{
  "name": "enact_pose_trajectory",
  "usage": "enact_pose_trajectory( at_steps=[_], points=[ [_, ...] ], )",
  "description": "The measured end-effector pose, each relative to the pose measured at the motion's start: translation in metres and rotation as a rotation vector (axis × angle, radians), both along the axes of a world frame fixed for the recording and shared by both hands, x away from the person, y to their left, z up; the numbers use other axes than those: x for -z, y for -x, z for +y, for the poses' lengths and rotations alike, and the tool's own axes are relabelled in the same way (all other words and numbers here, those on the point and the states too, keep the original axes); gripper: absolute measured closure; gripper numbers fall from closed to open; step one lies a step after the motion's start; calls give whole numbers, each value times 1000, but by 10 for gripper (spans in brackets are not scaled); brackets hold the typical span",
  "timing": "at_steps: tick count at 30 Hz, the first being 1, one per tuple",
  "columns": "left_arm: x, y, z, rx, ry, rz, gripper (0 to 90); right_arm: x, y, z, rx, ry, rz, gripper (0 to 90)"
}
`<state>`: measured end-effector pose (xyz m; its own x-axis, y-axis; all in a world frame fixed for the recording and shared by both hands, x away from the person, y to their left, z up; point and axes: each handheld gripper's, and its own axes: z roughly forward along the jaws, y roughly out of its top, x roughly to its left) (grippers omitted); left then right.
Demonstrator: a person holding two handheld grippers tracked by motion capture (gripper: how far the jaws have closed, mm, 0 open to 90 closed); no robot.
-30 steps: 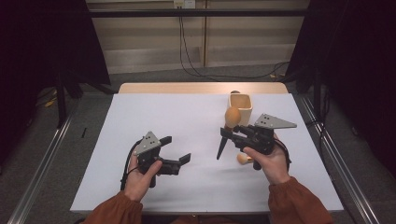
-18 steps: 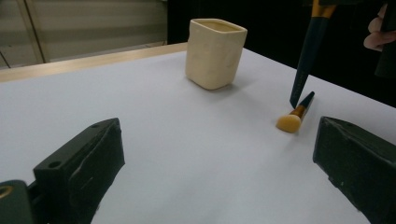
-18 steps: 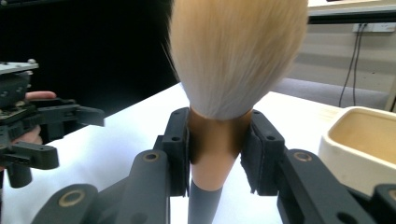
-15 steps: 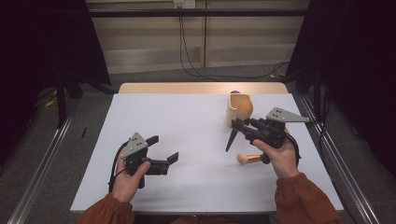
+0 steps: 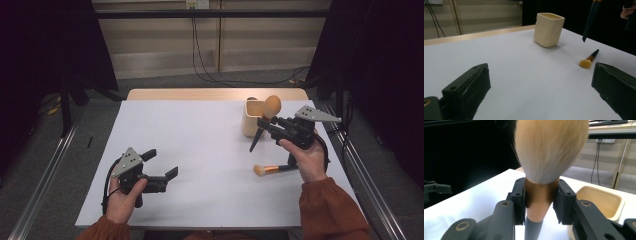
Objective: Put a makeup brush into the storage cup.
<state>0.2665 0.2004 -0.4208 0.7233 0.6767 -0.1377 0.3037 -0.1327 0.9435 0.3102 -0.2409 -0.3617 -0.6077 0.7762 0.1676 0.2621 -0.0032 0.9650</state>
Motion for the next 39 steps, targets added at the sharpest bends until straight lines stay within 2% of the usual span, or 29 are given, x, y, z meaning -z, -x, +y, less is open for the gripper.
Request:
enact_pose_trajectory(
  at_steps=[5,8,10,19,21,22,23,28,39],
  points=[
    [-1,2,6,-14,-2,-3,20,-4,-3,-3,12,3,-6,654],
    [-1,2,10,-39,-8,-12,20,-8,-7,-6,24,4,-15,654],
    [0,3,14,-48,-7,-5,20,-10,-9,-8,33,6,-20,654],
    [12,10,34,-80,-34,9,20,-17,-18,-18,66,16,-30,654],
    [15,11,38,-100,-27,16,20,-21,-21,-20,80,19,-28,654],
    [15,11,38,-100,-27,16,20,-21,-21,-20,80,19,-28,654],
    [14,12,39,-105,-7,13,20,-24,-23,-22,97,27,-29,654],
    [12,13,41,-113,-3,-2,20,-28,-29,-25,108,30,-39,654],
    [11,15,42,-110,-15,-17,21,-39,-47,-25,116,44,-70,654]
  ],
)
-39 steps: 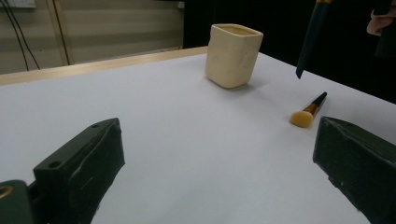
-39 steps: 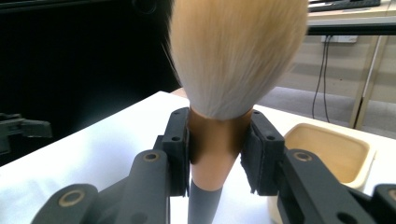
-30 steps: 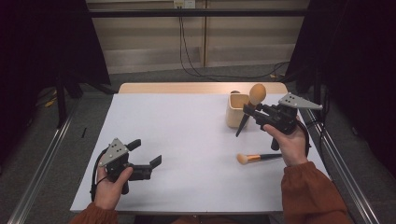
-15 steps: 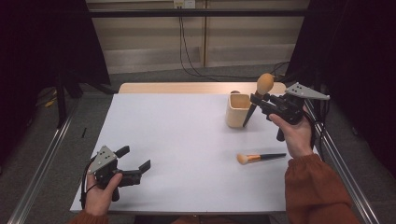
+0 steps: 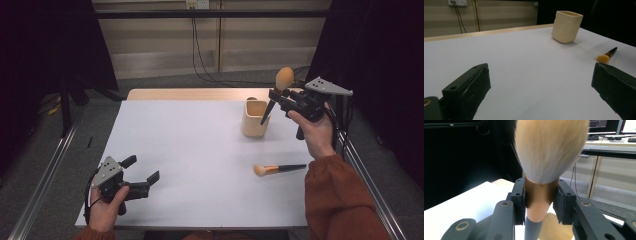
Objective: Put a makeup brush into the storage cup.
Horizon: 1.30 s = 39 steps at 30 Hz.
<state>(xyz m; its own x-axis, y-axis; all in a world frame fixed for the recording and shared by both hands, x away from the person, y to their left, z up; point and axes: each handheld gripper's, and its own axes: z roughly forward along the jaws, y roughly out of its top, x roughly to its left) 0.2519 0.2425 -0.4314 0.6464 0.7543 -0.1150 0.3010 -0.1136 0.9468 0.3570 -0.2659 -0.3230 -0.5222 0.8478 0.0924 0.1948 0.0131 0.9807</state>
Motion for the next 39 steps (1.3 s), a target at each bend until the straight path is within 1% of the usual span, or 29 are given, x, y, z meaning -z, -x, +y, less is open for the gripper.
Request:
enact_pose_trajectory(
  at_steps=[1,4,5,6,8,10,12,13,16,21,22,26,30,35,39],
  points=[
    [0,0,0,-2,-7,0,21,-1,-1,0,1,-1,0,654],
    [-1,0,1,1,1,-2,20,-5,-4,-1,7,-7,-11,654],
    [-1,0,1,-5,3,-5,20,-9,-7,-2,12,-26,-20,654],
    [-1,0,1,-5,3,-5,20,-9,-7,-2,12,-26,-20,654],
    [-1,1,1,-1,7,-6,20,-12,-13,-2,18,-24,-22,654],
    [-1,1,1,0,7,-6,20,-12,-15,-1,20,-21,-19,654],
    [-1,0,1,4,7,-3,20,-12,-23,0,34,-33,-17,654],
    [-1,0,1,4,7,-3,20,-12,-23,0,34,-33,-17,654],
    [-2,1,2,4,2,-7,20,-10,-30,4,39,-33,-17,654],
    [-2,1,2,3,1,-9,20,-8,-36,7,52,-15,-20,653],
    [-3,1,2,3,5,-10,20,-7,-39,8,63,-1,-18,654],
    [-3,0,5,-1,0,-14,20,-1,-46,8,74,32,-19,653],
    [-3,0,5,-4,1,-13,20,4,-51,10,77,42,-15,653],
    [-3,0,6,-4,-1,-13,20,6,-51,13,70,47,-16,653],
    [-3,0,7,-10,8,-9,20,10,-51,12,71,48,-7,653]
  ],
)
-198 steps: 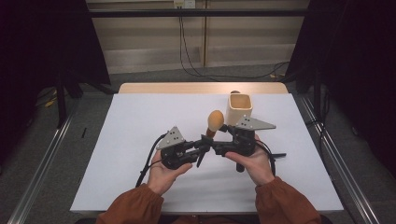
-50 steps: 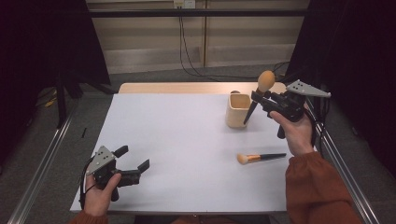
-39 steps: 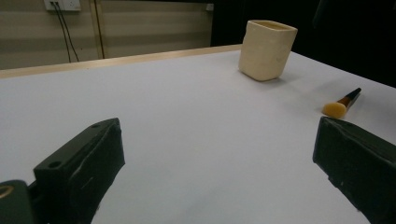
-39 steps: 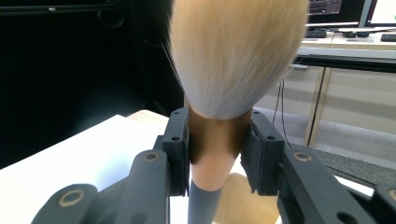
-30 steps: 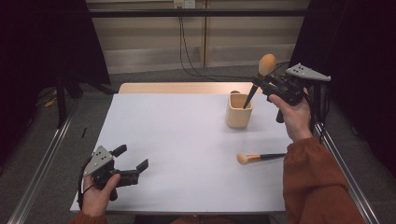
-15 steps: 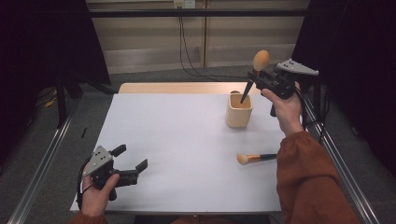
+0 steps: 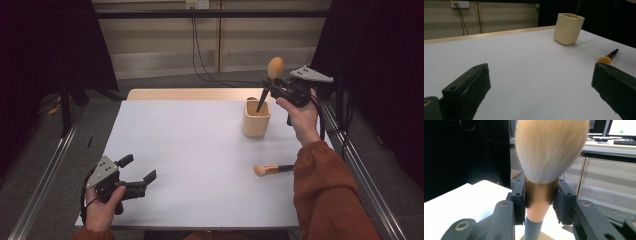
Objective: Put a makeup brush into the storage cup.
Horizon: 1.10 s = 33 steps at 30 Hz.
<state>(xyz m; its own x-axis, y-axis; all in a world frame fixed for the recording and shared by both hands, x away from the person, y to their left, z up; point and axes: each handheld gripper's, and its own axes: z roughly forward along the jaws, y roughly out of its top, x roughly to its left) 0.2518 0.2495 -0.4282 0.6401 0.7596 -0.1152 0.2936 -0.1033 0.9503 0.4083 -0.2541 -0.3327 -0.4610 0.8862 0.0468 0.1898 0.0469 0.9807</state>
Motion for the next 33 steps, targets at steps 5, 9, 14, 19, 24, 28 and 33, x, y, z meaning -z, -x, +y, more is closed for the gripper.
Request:
enact_pose_trajectory(
  at_steps=[5,9,14,19,24,28,33],
  points=[
    [0,0,0,2,2,1,20,5,0,0,-1,1,9,653],
    [0,0,0,5,-3,1,20,12,-1,-2,0,-8,27,653],
    [0,0,-1,7,-10,-2,21,18,-2,-4,5,-7,36,653],
    [1,0,-2,11,-16,-4,21,24,-3,-7,12,-3,47,653],
    [1,0,-2,10,-14,-3,21,32,-4,-6,14,-3,60,653],
    [1,0,-2,8,-21,-2,20,38,-5,-6,11,2,70,653],
    [1,0,-1,3,-18,-2,20,45,-6,-4,7,8,84,653]
  ],
)
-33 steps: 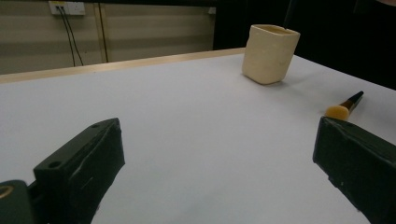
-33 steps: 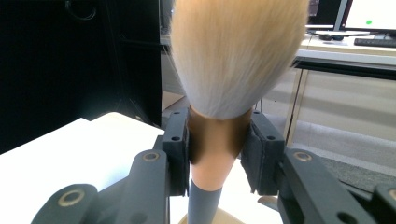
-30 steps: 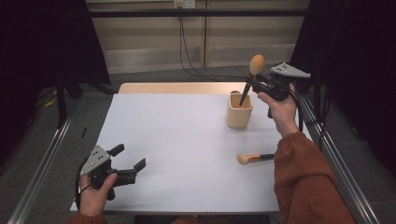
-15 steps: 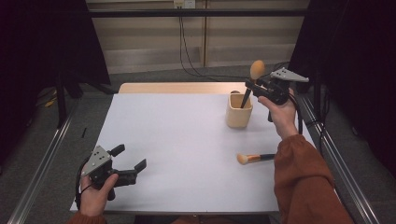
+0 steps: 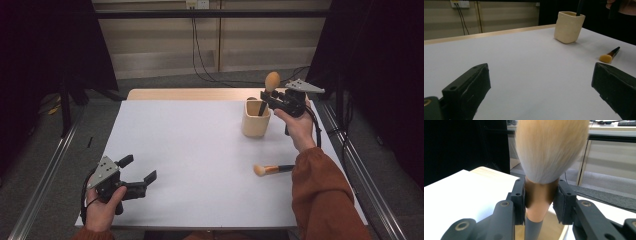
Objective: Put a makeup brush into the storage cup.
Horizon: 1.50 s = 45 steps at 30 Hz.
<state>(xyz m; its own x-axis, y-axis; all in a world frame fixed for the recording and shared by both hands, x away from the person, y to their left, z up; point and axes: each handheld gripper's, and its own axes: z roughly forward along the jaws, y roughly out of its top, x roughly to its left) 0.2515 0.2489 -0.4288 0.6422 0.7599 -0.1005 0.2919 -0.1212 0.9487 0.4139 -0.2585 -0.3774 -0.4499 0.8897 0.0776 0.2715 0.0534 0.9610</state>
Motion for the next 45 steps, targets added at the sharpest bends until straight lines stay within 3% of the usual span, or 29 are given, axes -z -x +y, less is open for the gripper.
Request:
enact_pose_trajectory(
  at_steps=[45],
  points=[
    [2,-1,-1,2,-13,12,20,45,-1,-6,16,11,88,648]
  ],
)
